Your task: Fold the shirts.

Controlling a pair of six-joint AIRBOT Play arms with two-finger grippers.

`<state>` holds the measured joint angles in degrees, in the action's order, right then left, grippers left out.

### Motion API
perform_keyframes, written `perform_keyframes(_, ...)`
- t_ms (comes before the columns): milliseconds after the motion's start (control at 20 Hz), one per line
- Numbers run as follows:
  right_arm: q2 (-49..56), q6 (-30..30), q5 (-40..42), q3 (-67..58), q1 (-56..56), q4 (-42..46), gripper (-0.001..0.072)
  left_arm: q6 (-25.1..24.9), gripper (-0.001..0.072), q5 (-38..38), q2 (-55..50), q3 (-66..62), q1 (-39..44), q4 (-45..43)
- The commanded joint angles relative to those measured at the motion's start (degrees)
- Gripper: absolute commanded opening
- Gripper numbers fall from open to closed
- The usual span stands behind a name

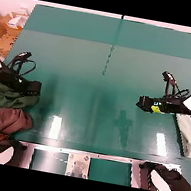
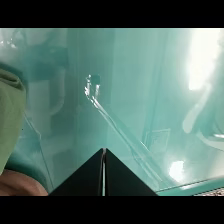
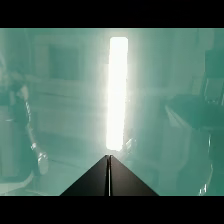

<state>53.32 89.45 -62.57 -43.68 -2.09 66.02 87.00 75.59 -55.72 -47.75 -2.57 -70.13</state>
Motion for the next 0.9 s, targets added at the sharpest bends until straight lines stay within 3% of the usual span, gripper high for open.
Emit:
perform_keyframes(0,0.0,0.0,0.0,0.0,0.0,0.0,0.0018,0.0,0.0026,-0.1,0.0,0.0,0.0,-0.2)
perform_keyframes(150,0.0,0.0,0.0,0.0,0.0,0.0,0.0017,0.1,0.0026,-0.9,0.0,0.0,0.0,-5.3)
perform_keyframes(200,0.0,0.0,0.0,0.0,0.0,0.0,0.0017,1.2,0.0160,-0.9,0.0,0.0,0.0,-10.4)
perform_keyframes(250,0.0,0.0,0.0,0.0,0.0,0.0,0.0018,4.3,0.0603,-0.9,0.0,0.0,0.0,-16.8)
perform_keyframes(300,0.0,0.0,0.0,0.0,0.0,0.0,0.0017,8.3,0.0710,-0.3,0.0,0.0,0.0,-24.2)
perform_keyframes(450,0.0,0.0,0.0,0.0,0.0,0.0,0.0018,9.0,0.0715,-0.9,-0.2,2.3,0.0,-37.4)
perform_keyframes(750,0.0,0.0,0.0,0.0,0.0,0.0,0.0017,8.6,0.0711,-17.3,-5.2,14.8,0.0,-37.7)
perform_keyframes(800,0.0,0.0,0.0,0.0,0.0,0.0,0.0018,8.6,0.0558,-18.0,-6.7,15.0,0.0,-37.7)
perform_keyframes(850,0.0,0.0,0.0,0.0,0.0,0.0,0.0017,8.5,0.0242,-18.2,-7.5,14.9,0.0,-37.7)
